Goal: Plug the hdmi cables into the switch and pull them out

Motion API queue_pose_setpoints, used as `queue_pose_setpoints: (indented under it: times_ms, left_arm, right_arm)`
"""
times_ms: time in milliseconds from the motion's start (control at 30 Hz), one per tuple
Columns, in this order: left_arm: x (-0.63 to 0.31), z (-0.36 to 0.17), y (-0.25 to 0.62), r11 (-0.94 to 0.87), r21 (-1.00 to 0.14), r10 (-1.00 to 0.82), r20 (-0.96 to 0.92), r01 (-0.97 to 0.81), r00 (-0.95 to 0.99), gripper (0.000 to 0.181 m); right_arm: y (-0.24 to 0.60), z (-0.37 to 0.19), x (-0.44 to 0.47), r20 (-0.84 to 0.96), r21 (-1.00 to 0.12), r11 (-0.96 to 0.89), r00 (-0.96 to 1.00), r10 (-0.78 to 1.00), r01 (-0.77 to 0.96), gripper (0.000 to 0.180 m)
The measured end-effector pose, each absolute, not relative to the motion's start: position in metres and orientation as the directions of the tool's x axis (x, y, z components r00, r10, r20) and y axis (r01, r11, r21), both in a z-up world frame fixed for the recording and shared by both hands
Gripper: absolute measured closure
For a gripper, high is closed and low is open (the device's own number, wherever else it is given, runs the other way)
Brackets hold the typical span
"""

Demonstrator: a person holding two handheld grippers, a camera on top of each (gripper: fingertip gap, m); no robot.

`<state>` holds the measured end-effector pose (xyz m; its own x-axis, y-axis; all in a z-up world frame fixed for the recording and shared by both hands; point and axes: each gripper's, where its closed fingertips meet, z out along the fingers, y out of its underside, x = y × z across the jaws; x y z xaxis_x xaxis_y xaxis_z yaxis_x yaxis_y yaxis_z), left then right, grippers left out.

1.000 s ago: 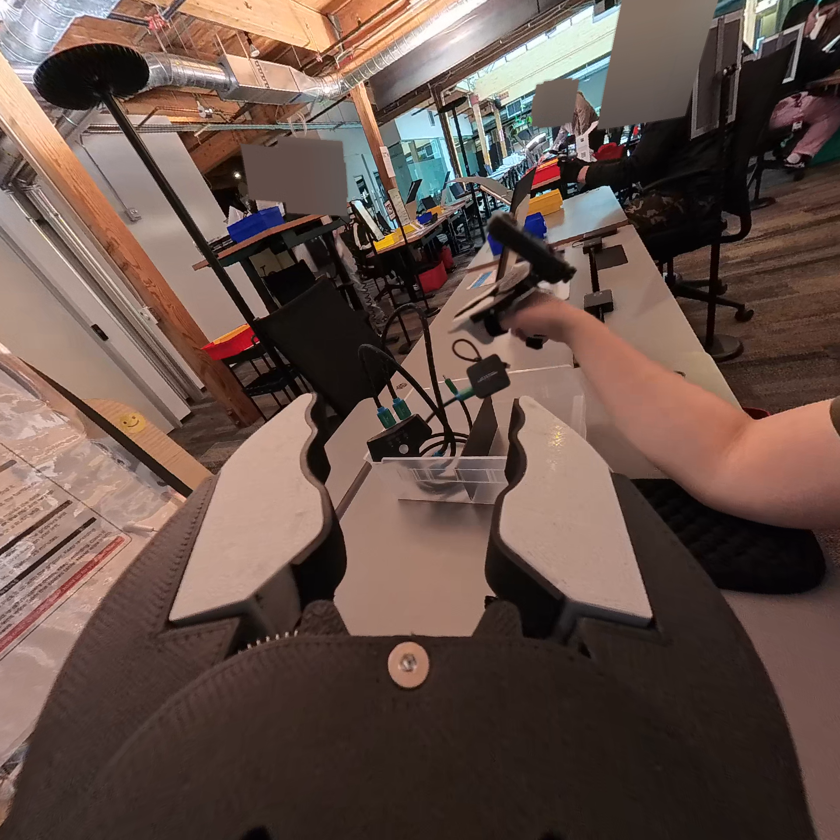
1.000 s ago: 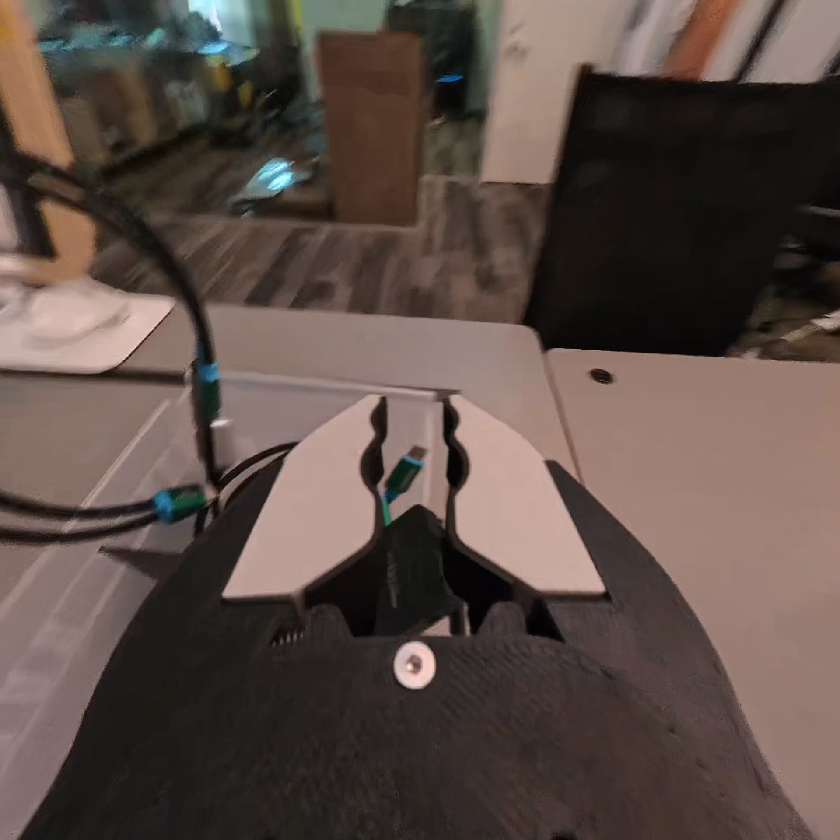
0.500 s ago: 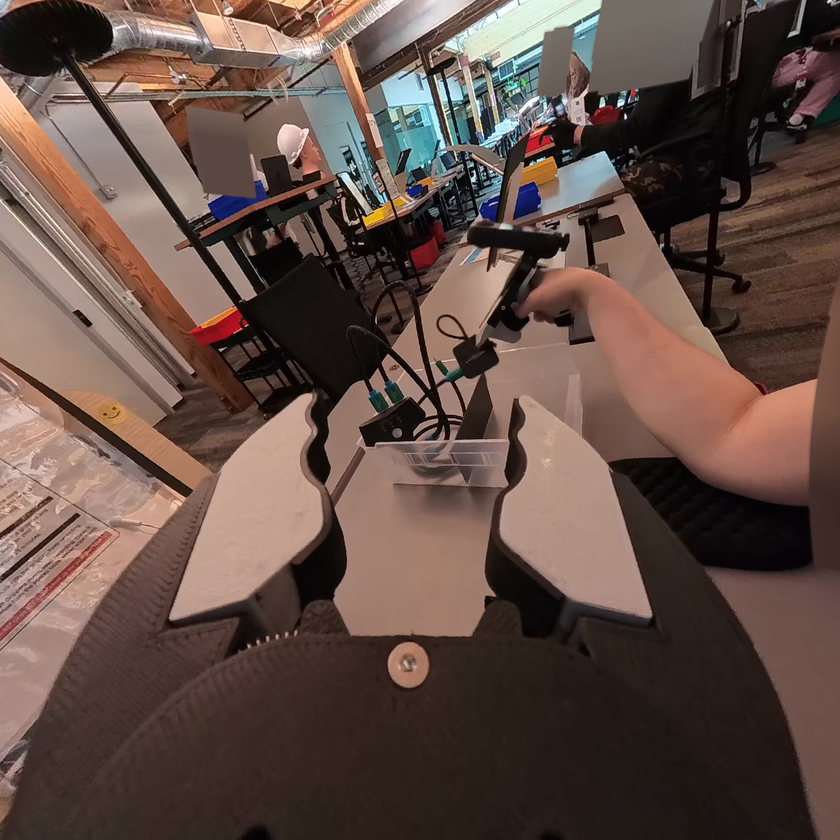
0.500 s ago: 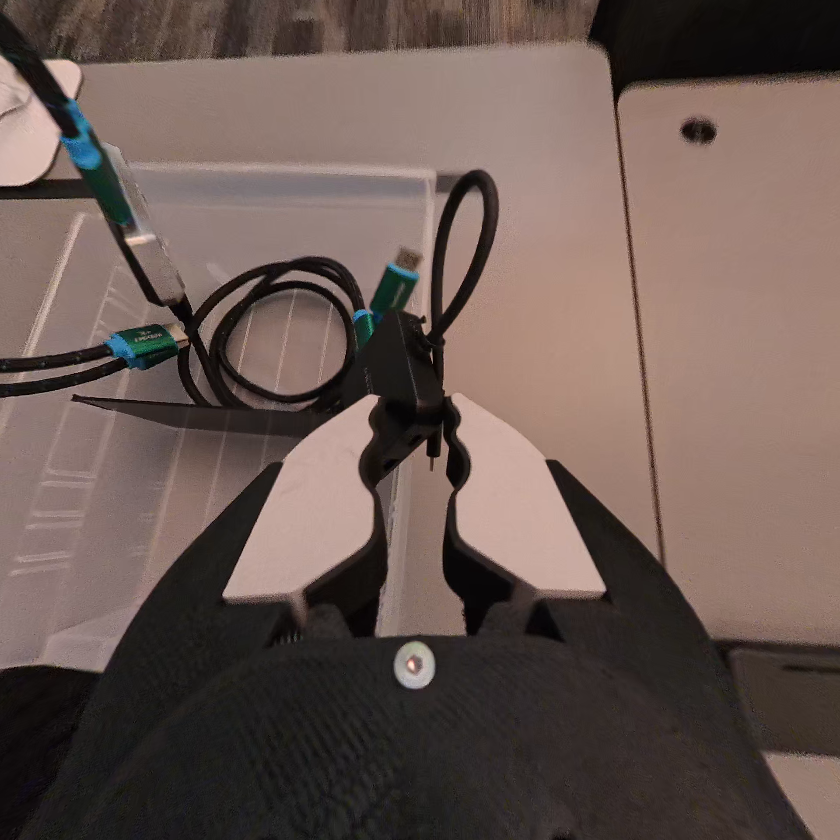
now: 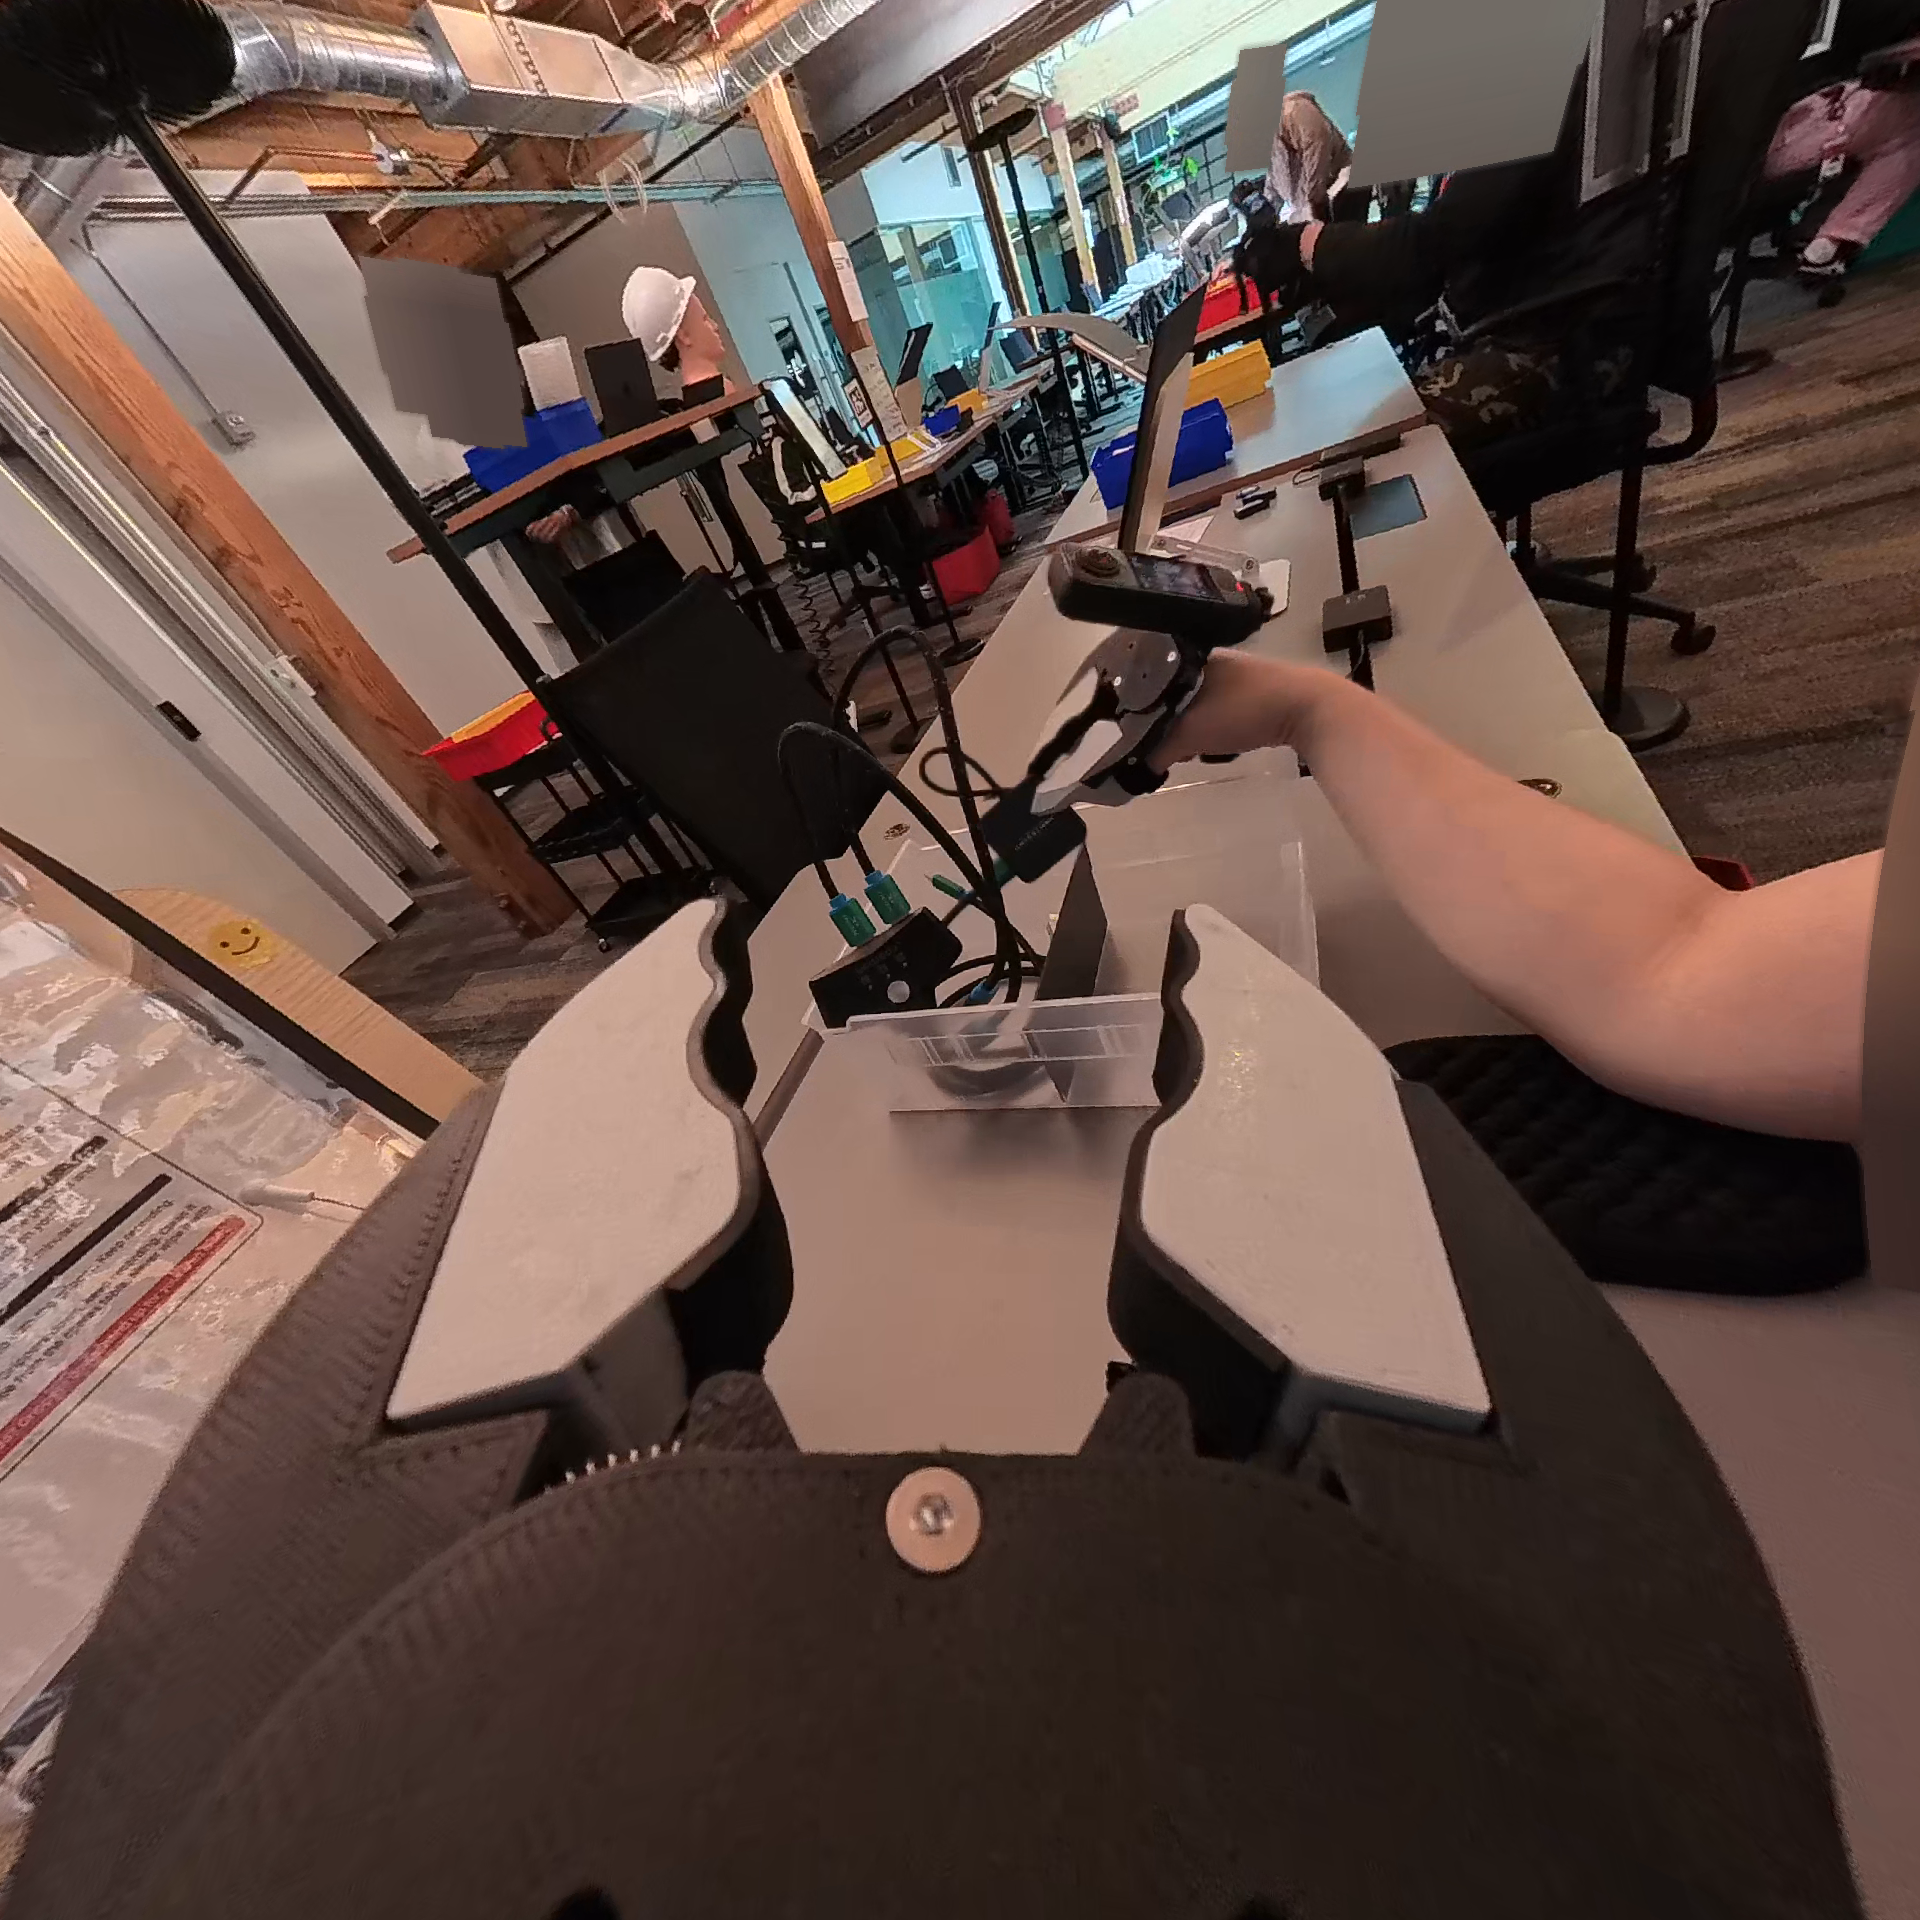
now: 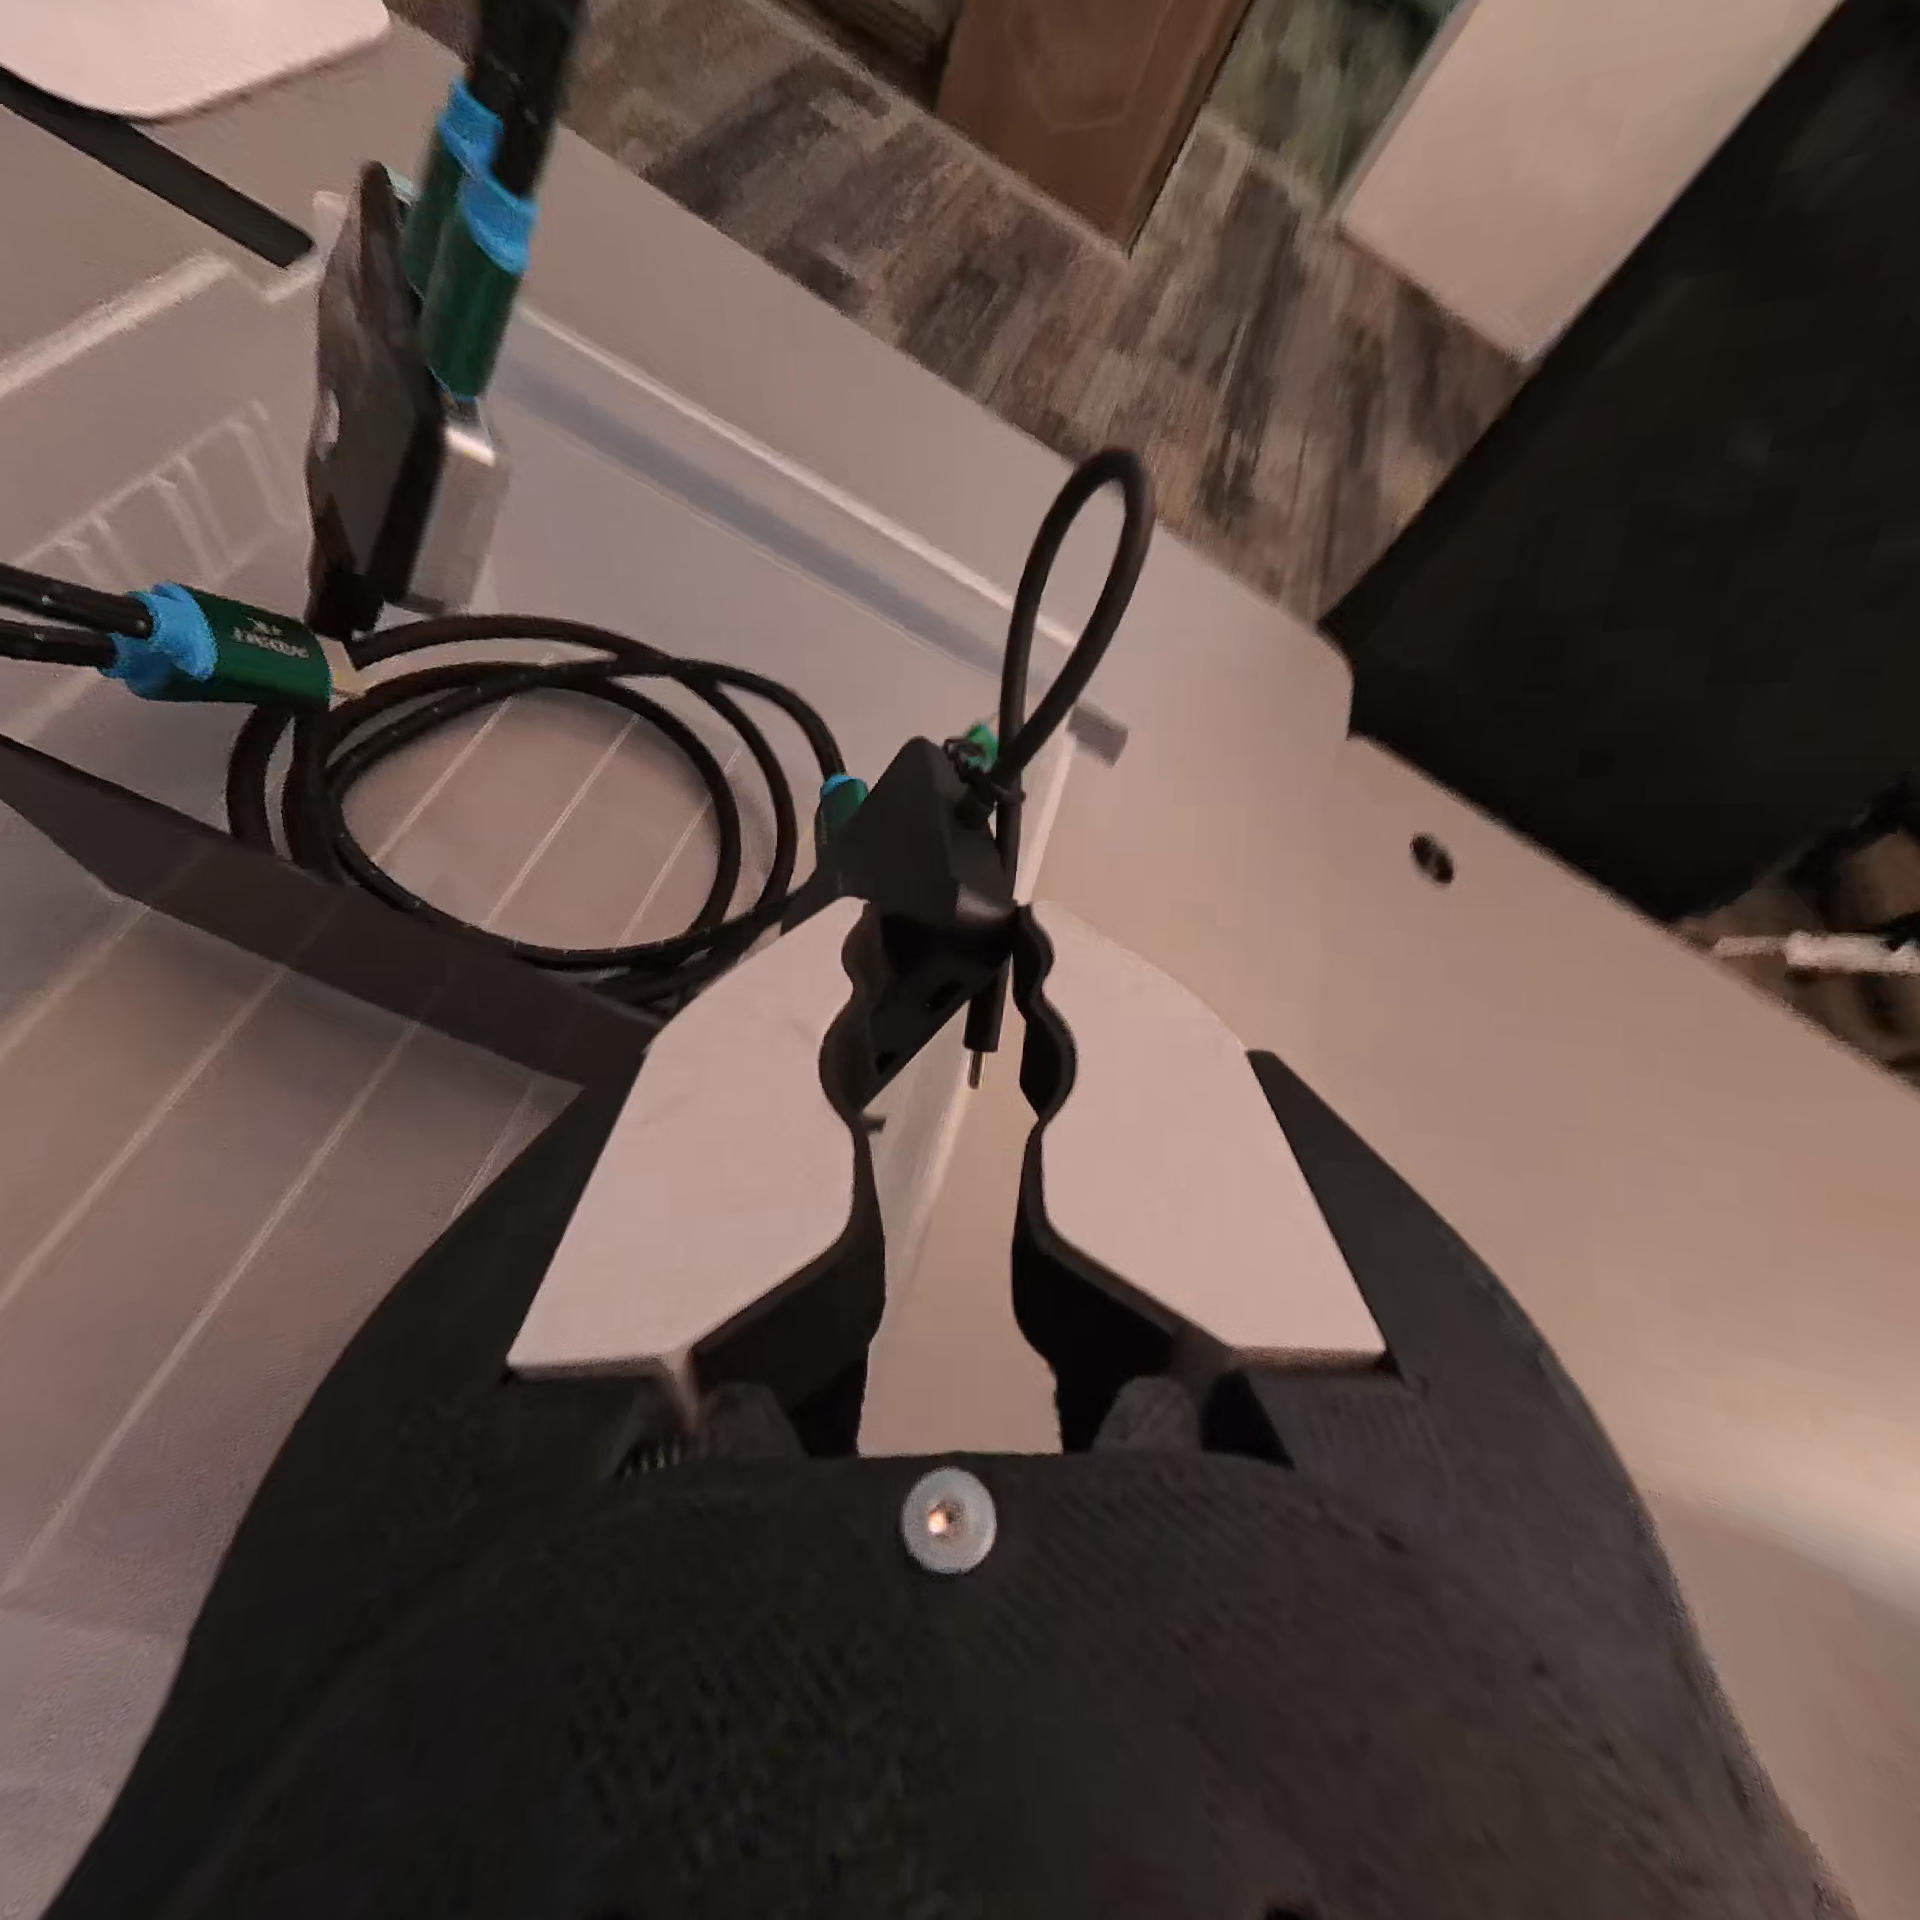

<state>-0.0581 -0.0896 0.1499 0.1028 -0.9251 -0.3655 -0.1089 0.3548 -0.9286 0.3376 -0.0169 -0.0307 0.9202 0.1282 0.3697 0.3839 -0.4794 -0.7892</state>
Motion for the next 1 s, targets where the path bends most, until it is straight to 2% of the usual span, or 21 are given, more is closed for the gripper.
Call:
queue_pose_setpoints:
  times_ms: [100, 167, 533, 700, 800, 867, 933, 1000]
  left_arm:
    - [-0.057, 0.149, -0.09, 0.358, -0.927, -0.924, -0.369, -0.115, 0.1, 0.105]
    - [-0.057, 0.149, -0.091, 0.359, -0.926, -0.924, -0.37, -0.114, 0.097, 0.105]
    - [-0.054, 0.144, -0.089, 0.352, -0.927, -0.927, -0.364, -0.13, 0.087, 0.106]
    - [-0.056, 0.144, -0.086, 0.35, -0.927, -0.926, -0.364, -0.136, 0.096, 0.106]
    - [-0.062, 0.147, -0.082, 0.343, -0.93, -0.926, -0.358, -0.134, 0.116, 0.105]
    - [-0.069, 0.149, -0.077, 0.335, -0.931, -0.923, -0.355, -0.144, 0.146, 0.105]
    - [-0.08, 0.152, -0.068, 0.322, -0.934, -0.916, -0.348, -0.155, 0.197, 0.105]
    - [-0.098, 0.156, -0.054, 0.281, -0.944, -0.905, -0.321, -0.172, 0.28, 0.105]
  right_arm:
    - [-0.005, -0.024, 0.329, 0.377, -0.839, -0.371, 0.916, 0.135, 0.399, 0.155]
    - [-0.006, -0.038, 0.333, 0.362, -0.816, -0.428, 0.92, 0.146, 0.389, 0.154]
    - [0.005, -0.039, 0.336, 0.423, -0.794, -0.429, 0.898, 0.119, 0.431, 0.153]
    - [0.0, -0.04, 0.344, 0.435, -0.759, -0.501, 0.897, 0.083, 0.415, 0.146]
    - [-0.021, -0.045, 0.353, 0.428, -0.687, -0.621, 0.901, 0.075, 0.378, 0.139]
    - [-0.035, -0.039, 0.355, 0.385, -0.69, -0.648, 0.922, 0.049, 0.322, 0.137]
    - [-0.048, -0.039, 0.352, 0.263, -0.704, -0.682, 0.965, 0.012, 0.201, 0.133]
    - [-0.061, -0.05, 0.35, 0.147, -0.667, -0.74, 0.989, -0.022, 0.083, 0.137]
